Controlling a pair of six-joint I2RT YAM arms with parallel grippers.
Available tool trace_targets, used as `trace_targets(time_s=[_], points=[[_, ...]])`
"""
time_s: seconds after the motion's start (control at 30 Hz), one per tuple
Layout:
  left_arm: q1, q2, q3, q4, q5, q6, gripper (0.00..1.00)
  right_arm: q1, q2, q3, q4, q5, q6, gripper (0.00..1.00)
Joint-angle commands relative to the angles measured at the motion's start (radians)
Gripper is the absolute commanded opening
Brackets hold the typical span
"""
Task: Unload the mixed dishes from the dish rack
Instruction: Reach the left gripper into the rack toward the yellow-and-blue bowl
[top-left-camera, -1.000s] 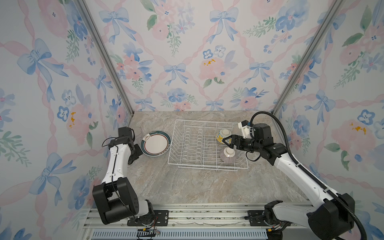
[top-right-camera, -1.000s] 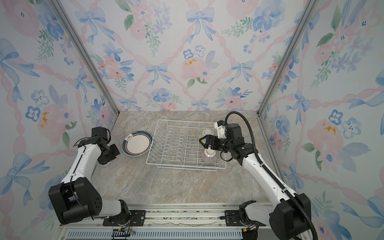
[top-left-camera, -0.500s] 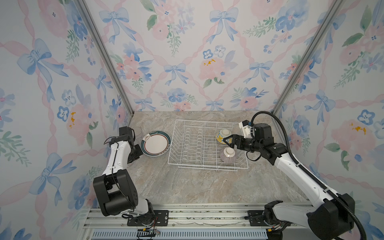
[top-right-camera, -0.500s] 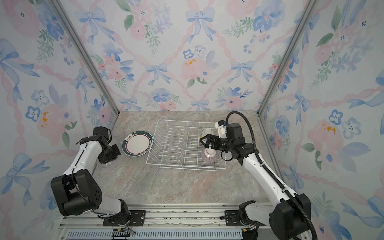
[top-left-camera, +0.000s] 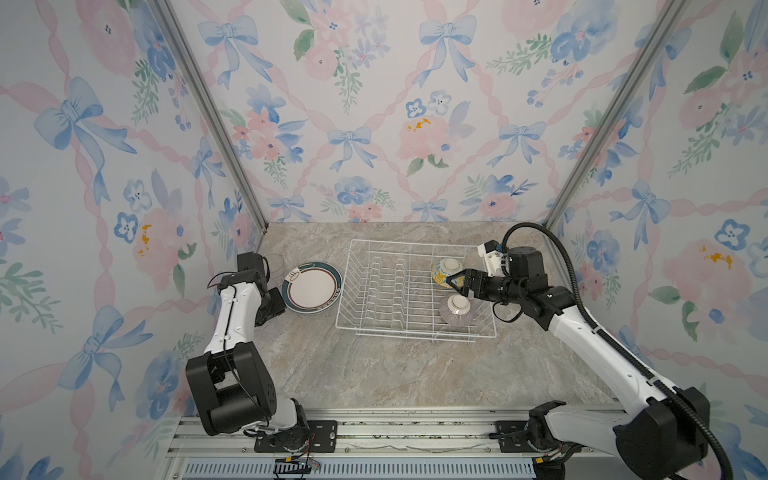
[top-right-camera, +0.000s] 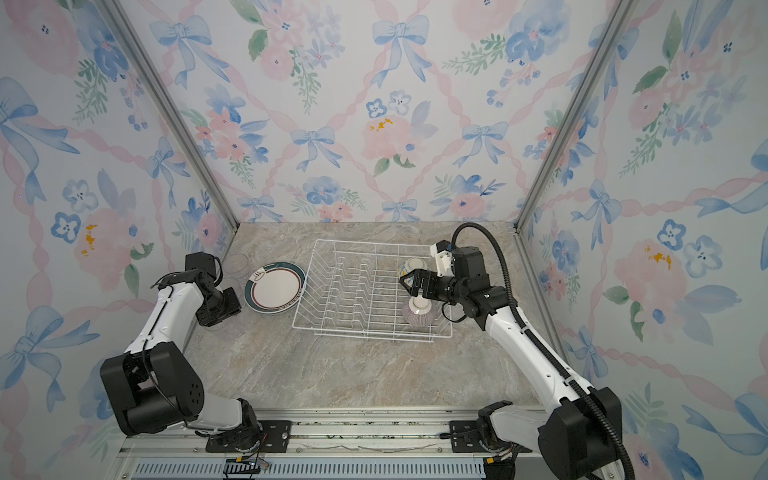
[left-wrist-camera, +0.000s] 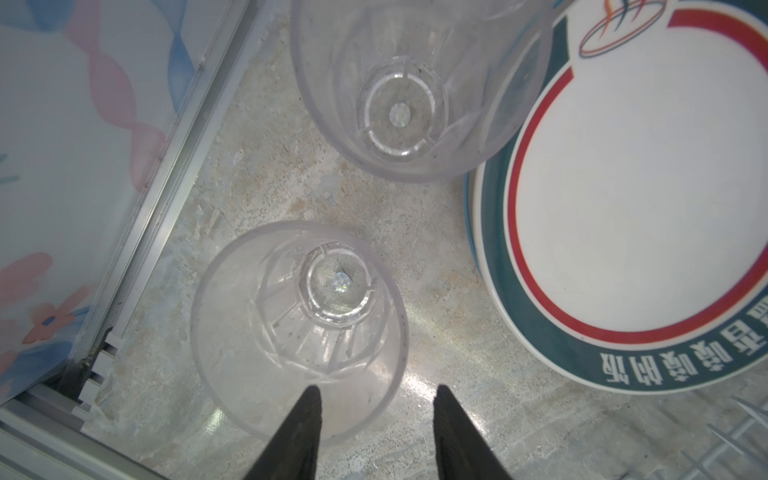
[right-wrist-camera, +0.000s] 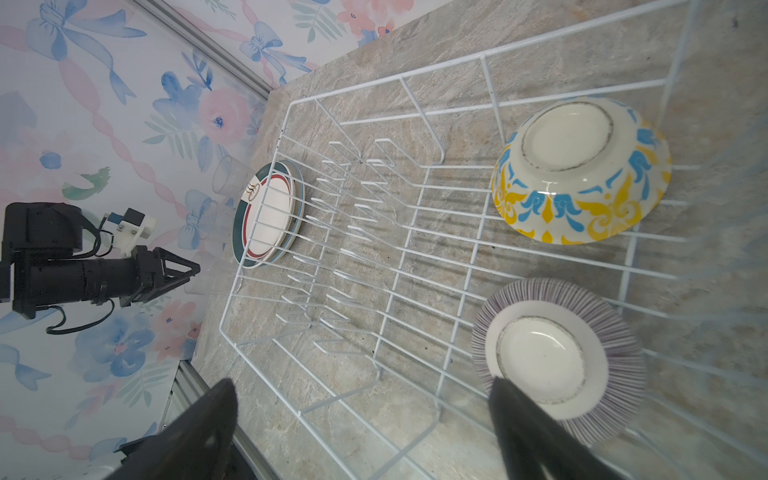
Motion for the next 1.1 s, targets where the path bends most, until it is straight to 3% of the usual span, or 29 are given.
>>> trace_targets(time_s=[0.0,0.27,0.37,0.73,1.07], points=[[0.008,-0.059,0.017,-0.011,0.027,0.007,0.49,-0.009,0.005,0.025,-0.032,-0.005,-0.002,0.97],[0.0,-0.193,0.043,-0.012,0.167,0.006,0.66,-0.039,0.005,0.06,-0.095,0.028,-0.048,0.97],[-0.047,-0.24,0.051,-0.012,0.197,-0.02,0.73,-0.069,-0.004,0.066,-0.13,0.058,-0.055,0.97],[-0.346,-0.329,0.111,0.006,0.18,-0.188,0.98,-0.142,-0.065,0.052,-0.245,0.13,-0.089,0.97],[-0.62,-0.349,0.02,0.214,0.142,-0.332,0.98,-0.141,-0.015,0.055,-0.248,0.107,-0.056,0.97]])
